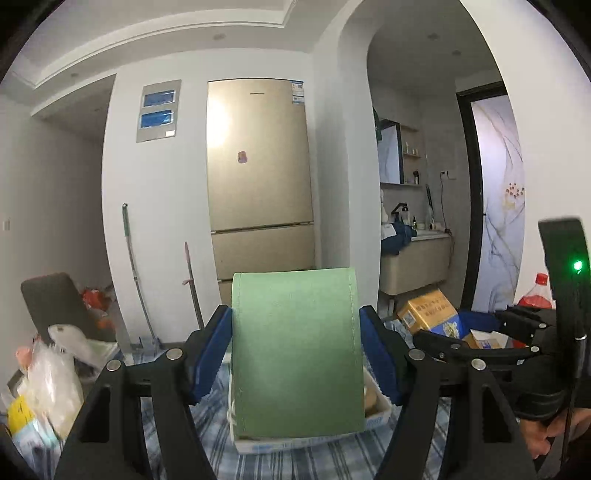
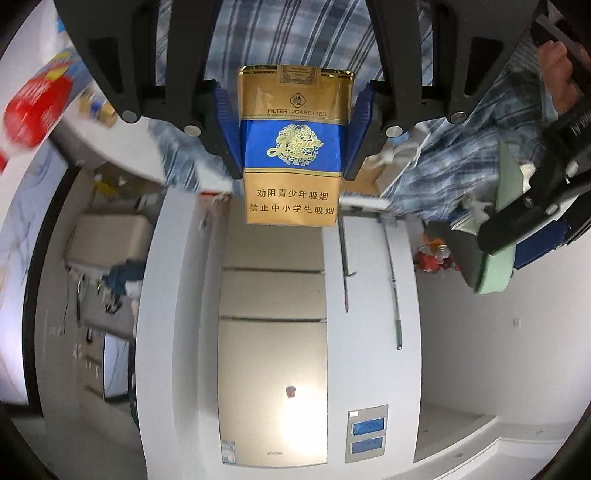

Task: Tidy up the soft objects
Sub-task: 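Carry the green card with the left gripper while the right gripper carries the tin over the box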

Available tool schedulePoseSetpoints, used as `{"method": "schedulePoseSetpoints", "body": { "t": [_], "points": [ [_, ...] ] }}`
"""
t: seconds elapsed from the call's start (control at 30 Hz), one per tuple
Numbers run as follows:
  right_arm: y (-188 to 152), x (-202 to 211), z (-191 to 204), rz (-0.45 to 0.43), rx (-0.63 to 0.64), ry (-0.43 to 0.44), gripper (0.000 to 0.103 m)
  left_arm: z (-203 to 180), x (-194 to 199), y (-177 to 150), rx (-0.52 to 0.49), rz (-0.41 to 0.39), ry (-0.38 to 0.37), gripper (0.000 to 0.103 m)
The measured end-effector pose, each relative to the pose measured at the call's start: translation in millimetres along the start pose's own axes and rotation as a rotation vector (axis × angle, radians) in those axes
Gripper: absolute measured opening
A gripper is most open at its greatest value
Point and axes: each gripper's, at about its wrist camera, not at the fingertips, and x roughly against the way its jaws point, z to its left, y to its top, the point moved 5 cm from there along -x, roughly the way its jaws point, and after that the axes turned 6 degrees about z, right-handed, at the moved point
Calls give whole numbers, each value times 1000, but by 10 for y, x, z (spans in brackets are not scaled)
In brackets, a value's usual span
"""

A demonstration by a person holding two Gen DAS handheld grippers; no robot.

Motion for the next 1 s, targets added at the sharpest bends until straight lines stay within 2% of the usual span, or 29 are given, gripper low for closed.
{"method": "schedulePoseSetpoints", "body": {
  "t": [0.1, 0.2, 0.37, 0.5, 0.7, 1.0],
  "points": [
    [265, -78, -31, -23, -21, -21, 52, 61, -197, 218, 48, 29, 12, 71],
    [479, -325, -142, -19, -72, -23, 52, 172, -414, 350, 84, 55, 35, 71],
    [630, -919, -319, 46, -149, -25, 52, 292, -883, 304, 97, 123, 51, 71],
    [504, -1319, -273, 106, -152, -2, 52, 355, -1312, 59, 101, 202, 39, 71],
    [71, -1839, -188, 234, -120, 26, 52, 477, -1729, -386, 135, 295, 12, 72],
    [-199, -2160, -138, 356, -142, 102, 52, 455, -2030, -725, 98, 395, 27, 72]
  ]
}}
